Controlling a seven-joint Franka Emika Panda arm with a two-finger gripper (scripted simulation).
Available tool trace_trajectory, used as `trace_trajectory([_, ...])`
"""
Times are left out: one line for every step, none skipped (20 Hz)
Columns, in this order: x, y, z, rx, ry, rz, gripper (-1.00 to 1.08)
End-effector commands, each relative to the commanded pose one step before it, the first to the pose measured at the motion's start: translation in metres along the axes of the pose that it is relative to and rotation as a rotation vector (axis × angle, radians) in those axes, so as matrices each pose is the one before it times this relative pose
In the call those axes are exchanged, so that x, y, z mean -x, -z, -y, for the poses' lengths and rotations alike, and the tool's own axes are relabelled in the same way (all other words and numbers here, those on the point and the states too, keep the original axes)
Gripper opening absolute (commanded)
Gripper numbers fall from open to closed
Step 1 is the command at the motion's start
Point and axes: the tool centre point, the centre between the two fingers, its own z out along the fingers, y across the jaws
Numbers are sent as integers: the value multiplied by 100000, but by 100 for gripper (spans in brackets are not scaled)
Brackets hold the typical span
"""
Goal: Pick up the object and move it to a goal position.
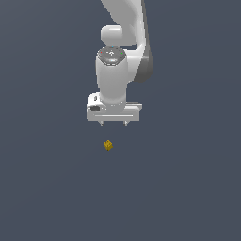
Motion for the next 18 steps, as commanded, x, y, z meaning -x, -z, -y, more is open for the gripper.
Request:
trace_trajectory([-16, -142, -34, 1, 686, 53, 100])
trace_trajectory([-21, -84, -36, 22, 561, -5, 100])
trace_trajectory([-26, -103, -41, 27, 697, -7, 100])
trace_trajectory([-30, -127, -49, 21, 820, -6, 100])
trace_trajectory([-35, -152, -54, 12, 942, -5, 100])
trace_trajectory([-38, -175, -58, 6, 1065, -5, 100])
trace_trajectory([-42, -196, -65, 2, 1184, -6, 100])
trace_trajectory([-44, -215, -72, 2, 1299, -7, 100])
trace_trajectory([-46, -234, -80, 4, 1427, -8, 100])
trace_trajectory([-47, -253, -88, 4, 1553, -10, 100])
trace_trajectory([-48, -274, -95, 0, 1677, -12, 100])
trace_trajectory([-48, -296, -102, -6, 1803, -14, 100])
trace_trajectory([-48, -318, -109, -11, 1931, -16, 100])
trace_trajectory([-47, -339, -115, -17, 2061, -20, 100])
trace_trajectory([-44, -361, -123, -23, 2188, -23, 100])
trace_trajectory([-42, -383, -130, -31, 2317, -28, 100])
trace_trajectory([-38, -405, -136, -39, 2446, -34, 100])
trace_trajectory([-32, -417, -140, -47, 2515, -40, 100])
